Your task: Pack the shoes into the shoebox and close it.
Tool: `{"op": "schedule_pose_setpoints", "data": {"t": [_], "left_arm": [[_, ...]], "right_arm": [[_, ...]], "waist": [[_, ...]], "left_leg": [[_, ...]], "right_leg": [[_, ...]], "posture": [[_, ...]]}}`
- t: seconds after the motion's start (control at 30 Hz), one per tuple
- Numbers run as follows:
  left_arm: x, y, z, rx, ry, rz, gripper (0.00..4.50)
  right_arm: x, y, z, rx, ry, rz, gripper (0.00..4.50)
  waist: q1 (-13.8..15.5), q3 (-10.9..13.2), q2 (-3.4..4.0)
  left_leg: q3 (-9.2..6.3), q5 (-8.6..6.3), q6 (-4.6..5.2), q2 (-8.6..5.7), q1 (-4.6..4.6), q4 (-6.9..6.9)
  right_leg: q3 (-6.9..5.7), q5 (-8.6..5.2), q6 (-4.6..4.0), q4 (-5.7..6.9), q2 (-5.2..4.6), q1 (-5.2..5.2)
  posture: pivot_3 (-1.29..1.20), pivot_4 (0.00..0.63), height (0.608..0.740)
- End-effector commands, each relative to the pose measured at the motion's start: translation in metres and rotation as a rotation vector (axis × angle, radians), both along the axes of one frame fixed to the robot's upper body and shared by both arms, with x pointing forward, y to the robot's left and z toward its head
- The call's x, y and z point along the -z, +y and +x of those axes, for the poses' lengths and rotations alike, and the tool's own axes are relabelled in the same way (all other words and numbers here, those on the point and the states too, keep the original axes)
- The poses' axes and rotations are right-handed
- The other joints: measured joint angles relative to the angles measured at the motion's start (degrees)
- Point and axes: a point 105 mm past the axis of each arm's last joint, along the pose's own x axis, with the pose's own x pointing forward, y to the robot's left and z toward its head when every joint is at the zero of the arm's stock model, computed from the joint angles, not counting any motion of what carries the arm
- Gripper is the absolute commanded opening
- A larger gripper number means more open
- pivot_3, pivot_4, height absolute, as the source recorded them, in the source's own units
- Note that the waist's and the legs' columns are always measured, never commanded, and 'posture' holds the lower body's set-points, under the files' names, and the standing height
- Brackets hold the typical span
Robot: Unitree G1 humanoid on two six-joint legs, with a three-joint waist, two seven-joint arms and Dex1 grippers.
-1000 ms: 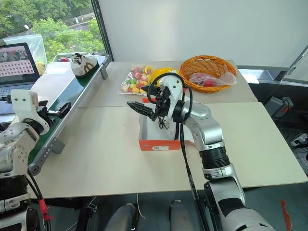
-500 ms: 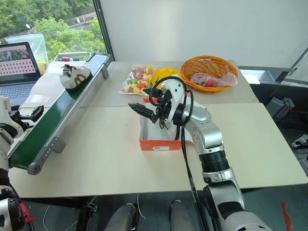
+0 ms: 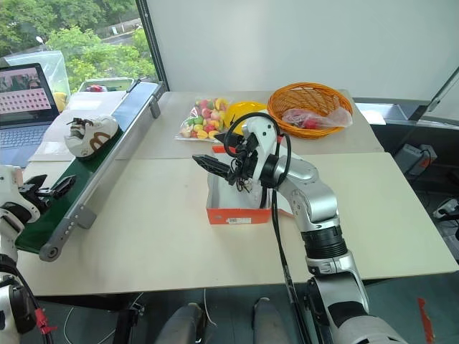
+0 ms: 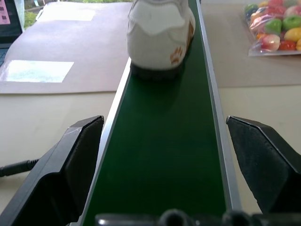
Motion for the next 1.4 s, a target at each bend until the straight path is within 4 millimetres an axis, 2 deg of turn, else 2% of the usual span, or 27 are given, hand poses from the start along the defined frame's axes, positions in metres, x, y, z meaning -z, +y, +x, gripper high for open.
{"op": "schedule_pose_setpoints", "data": {"t": [0.03, 0.37, 0.47, 0.6, 0.73, 0.83, 0.93, 1.17, 1.4], "left_arm": [[-0.019, 0.005, 0.001, -0.011, -0.042, 0.055, 4.49], [-0.004, 0.019, -0.003, -0.099, 0.021, 0.006, 4.49], [0.003, 0.022, -0.005, -0.114, 0.049, -0.006, 3.84], [0.008, 0.012, -0.003, -0.063, 0.048, -0.034, 2.46], [0.002, 0.001, 0.001, -0.017, 0.017, -0.023, 1.75], [-0.022, -0.023, 0.007, 0.053, -0.083, -0.015, 1.75], [-0.038, -0.054, 0.005, 0.105, -0.150, -0.005, 1.75], [-0.071, -0.147, 0.005, 0.166, -0.302, -0.120, 1.75], [-0.063, -0.224, -0.005, 0.258, -0.288, -0.262, 1.75]], "right_arm": [[-0.014, -0.001, -0.007, -0.010, -0.049, 0.018, 4.50], [-0.015, -0.005, -0.006, 0.010, -0.046, 0.018, 4.50], [-0.016, -0.006, -0.005, 0.017, -0.049, 0.015, 4.50], [-0.016, -0.006, -0.005, 0.021, -0.050, 0.010, 4.50], [-0.016, -0.006, -0.006, 0.022, -0.048, 0.009, 4.50], [-0.021, -0.006, -0.006, 0.017, -0.017, 0.053, 4.50], [-0.025, -0.009, -0.005, 0.020, 0.043, 0.123, 4.50], [-0.025, -0.008, 0.003, 0.076, 0.238, 0.280, 4.50], [-0.017, -0.014, 0.014, 0.163, 0.371, 0.345, 4.50]], "waist": [[0.0, 0.0, 0.00], [0.0, 0.0, 0.00], [0.0, 0.0, 0.00], [0.4, 0.0, 0.00], [0.9, 0.0, 0.00], [1.3, 0.0, -0.01], [1.1, 0.0, -0.07], [0.9, 0.0, -0.10], [0.3, 0.0, -0.10]], "left_leg": [[0.00, 0.00, 0.00, 0.00, 0.00, 0.00], [0.00, 0.00, 0.00, 0.00, 0.01, 0.00], [0.00, 0.00, 0.00, 0.00, 0.01, 0.00], [-0.01, 0.00, 0.00, 0.00, 0.06, 0.00], [-0.01, 0.02, -0.03, -0.01, 0.14, 0.07], [-0.02, 0.03, -0.04, -0.01, 0.16, 0.11], [-0.04, 0.04, -0.05, 0.02, 0.07, 0.11], [-0.10, -0.01, -0.12, 0.03, -0.02, 0.08], [-0.02, -0.01, -0.12, -0.02, 0.02, 0.09]], "right_leg": [[0.00, 0.00, 0.00, 0.00, 0.00, 0.00], [-0.01, 0.00, 0.00, 0.03, 0.01, -0.01], [-0.01, 0.00, 0.00, 0.03, 0.00, -0.01], [-0.03, 0.00, 0.00, 0.09, 0.00, 0.03], [-0.04, -0.01, 0.00, 0.25, 0.00, 0.09], [-0.03, -0.01, 0.00, 0.35, -0.01, 0.09], [-0.03, 0.00, -0.01, 0.41, 0.00, 0.01], [0.02, 0.02, -0.04, 0.46, -0.04, -0.06], [0.08, 0.02, -0.04, 0.44, -0.03, -0.01]], "posture": [[0.00, 0.150, 0.740], [0.00, 0.150, 0.740], [0.00, 0.150, 0.740], [0.00, 0.150, 0.740], [0.00, 0.150, 0.740], [0.00, 0.150, 0.740], [0.00, 0.150, 0.740], [0.00, 0.150, 0.740], [0.00, 0.150, 0.740]]}}
